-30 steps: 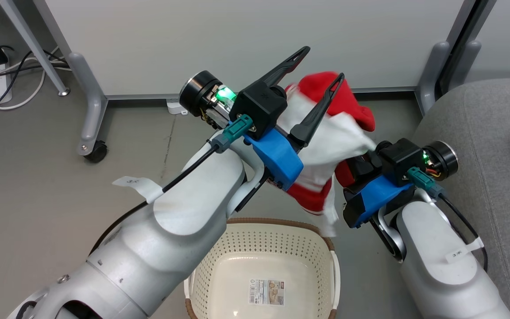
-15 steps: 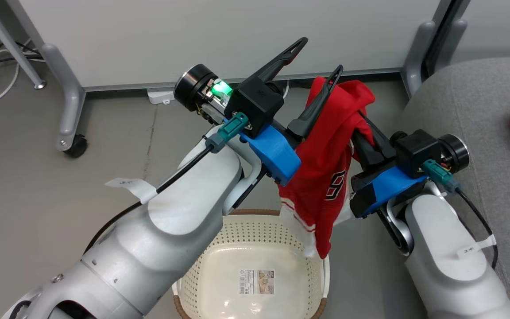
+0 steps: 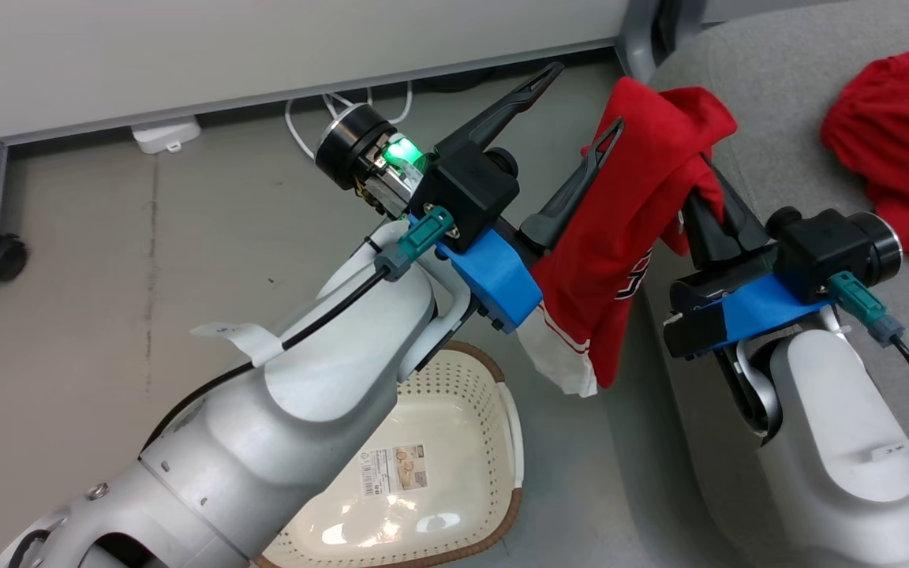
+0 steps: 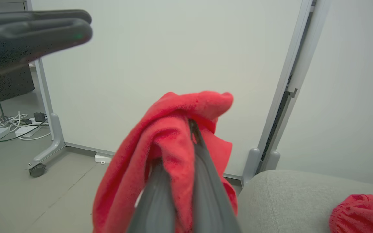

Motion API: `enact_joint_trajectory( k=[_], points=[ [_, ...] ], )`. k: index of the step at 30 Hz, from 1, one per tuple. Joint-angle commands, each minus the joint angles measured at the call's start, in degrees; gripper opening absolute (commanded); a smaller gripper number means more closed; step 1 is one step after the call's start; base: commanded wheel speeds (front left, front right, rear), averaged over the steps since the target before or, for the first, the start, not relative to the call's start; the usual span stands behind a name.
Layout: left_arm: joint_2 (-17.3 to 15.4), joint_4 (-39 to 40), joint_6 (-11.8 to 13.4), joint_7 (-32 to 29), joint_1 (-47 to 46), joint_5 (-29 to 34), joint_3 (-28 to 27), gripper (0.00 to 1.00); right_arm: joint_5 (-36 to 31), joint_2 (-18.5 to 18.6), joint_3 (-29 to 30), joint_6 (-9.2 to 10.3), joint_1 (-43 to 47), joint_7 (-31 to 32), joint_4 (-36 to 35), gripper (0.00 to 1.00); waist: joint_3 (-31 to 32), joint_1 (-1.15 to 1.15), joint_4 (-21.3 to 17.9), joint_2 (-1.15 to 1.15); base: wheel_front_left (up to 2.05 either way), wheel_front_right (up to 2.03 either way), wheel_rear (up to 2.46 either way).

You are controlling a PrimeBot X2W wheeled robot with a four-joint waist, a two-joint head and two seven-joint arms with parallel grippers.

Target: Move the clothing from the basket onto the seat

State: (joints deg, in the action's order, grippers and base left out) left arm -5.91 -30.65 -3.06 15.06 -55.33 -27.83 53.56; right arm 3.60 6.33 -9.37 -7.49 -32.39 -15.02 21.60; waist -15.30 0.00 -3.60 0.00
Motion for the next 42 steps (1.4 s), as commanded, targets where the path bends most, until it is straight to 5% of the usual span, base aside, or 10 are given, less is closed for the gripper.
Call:
enact_joint_trajectory(
  k=[1, 20, 30, 42],
  points=[
    [-0.3, 0.2, -0.4, 0.2, -0.5, 0.2, 0.3, 1.00, 0.3, 0.2, 0.8, -0.02, 0.8, -0.2, -1.3, 0.00, -2.2, 0.00, -2.8, 0.00, 0.00, 0.00, 0.00],
    [-0.1, -1.1, -1.7, -0.4, -0.9, 1.2, 4.3, 1.00, 0.8, -1.3, 8.6, -0.02, 7.8, -0.2, -9.3, 0.00, -5.2, 0.00, -13.5, 0.00, 0.00, 0.00, 0.00],
    [0.0, -1.6, -1.6, -0.1, -0.2, 0.7, 4.6, 1.00, 1.1, -2.0, 9.6, -0.02, 8.2, -0.2, -10.9, 0.00, -4.5, 0.00, -13.5, 0.00, 0.00, 0.00, 0.00],
    [-1.6, 1.0, -0.3, -0.6, -3.5, 2.5, 4.5, 1.00, 1.1, 3.6, 16.2, -0.01, -7.9, -0.2, -15.5, 0.00, -12.7, 0.00, -10.3, 0.00, 0.00, 0.00, 0.00]
  ],
)
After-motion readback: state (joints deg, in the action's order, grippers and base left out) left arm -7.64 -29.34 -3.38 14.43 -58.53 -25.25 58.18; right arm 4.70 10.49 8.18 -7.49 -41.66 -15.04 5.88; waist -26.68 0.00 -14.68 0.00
